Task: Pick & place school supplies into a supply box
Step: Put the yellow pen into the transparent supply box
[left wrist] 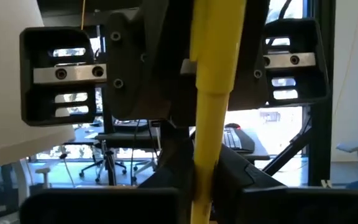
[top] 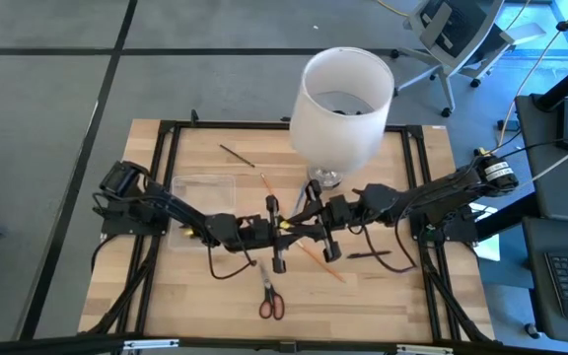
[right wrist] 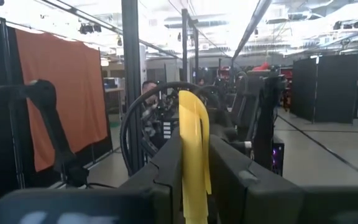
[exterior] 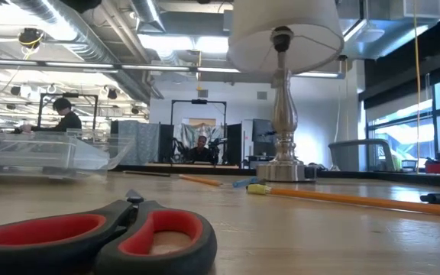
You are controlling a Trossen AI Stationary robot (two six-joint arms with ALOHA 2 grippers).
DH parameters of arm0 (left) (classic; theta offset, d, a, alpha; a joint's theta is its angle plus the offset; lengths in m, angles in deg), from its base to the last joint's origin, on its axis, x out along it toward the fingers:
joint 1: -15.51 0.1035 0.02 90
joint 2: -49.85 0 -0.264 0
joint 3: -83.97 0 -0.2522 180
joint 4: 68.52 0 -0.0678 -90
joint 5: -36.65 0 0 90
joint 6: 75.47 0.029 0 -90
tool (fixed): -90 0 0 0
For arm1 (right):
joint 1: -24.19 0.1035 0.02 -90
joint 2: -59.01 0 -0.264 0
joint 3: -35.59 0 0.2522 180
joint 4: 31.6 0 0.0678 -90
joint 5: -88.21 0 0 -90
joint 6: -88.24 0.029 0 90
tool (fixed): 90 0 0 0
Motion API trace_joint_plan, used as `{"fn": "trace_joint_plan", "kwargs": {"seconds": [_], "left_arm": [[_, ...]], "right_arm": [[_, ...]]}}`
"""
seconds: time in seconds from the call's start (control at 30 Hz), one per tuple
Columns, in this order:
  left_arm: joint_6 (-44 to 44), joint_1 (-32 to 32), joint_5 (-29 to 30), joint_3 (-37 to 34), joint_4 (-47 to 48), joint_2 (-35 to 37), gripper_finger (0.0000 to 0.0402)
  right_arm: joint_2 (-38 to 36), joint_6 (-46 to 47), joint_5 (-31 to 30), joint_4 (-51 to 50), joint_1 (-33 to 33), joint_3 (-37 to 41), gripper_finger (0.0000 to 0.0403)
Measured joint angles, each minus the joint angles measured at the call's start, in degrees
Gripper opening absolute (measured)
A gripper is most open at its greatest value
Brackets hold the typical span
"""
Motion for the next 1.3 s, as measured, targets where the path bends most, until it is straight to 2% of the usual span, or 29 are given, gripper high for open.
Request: {"fn": "trace_joint_plan", "kwargs": {"seconds": [0.33, 0.47, 0.67, 0.8, 0.93, 1.13, 1.3], "left_arm": [[2.0, -1.9, 6.8, 0.0, 2.6, 0.8, 0.0019], [1.4, -2.6, 9.3, 0.0, 3.3, 1.0, 0.0018], [0.4, -4.2, 16.6, 0.0, 9.3, 2.2, 0.0018], [-8.1, -5.0, 20.0, 0.0, 26.0, 7.0, 0.0018], [-24.5, -5.1, 16.8, 0.0, 50.2, 14.8, 0.0018], [-52.8, -4.1, 0.4, 0.0, 87.7, 24.0, 0.0018], [-69.9, -3.0, -15.7, 0.0, 112.7, 26.2, 0.0018]], "right_arm": [[0.0, -0.5, 1.4, -0.7, -0.1, 0.0, 0.0079], [-1.3, -0.4, 1.7, -4.4, 0.0, 0.0, 0.0115], [-6.8, -0.3, 1.7, -20.2, -0.1, 0.1, 0.0179], [-11.8, 0.0, 1.7, -30.6, -0.1, 0.1, 0.0200], [-16.3, 4.0, 1.6, -40.9, -0.1, 0.1, 0.0204], [-19.0, 7.6, 1.5, -55.2, -0.1, 0.1, 0.0205], [-17.7, 8.9, 1.5, -61.1, -0.1, 0.1, 0.0205]]}}
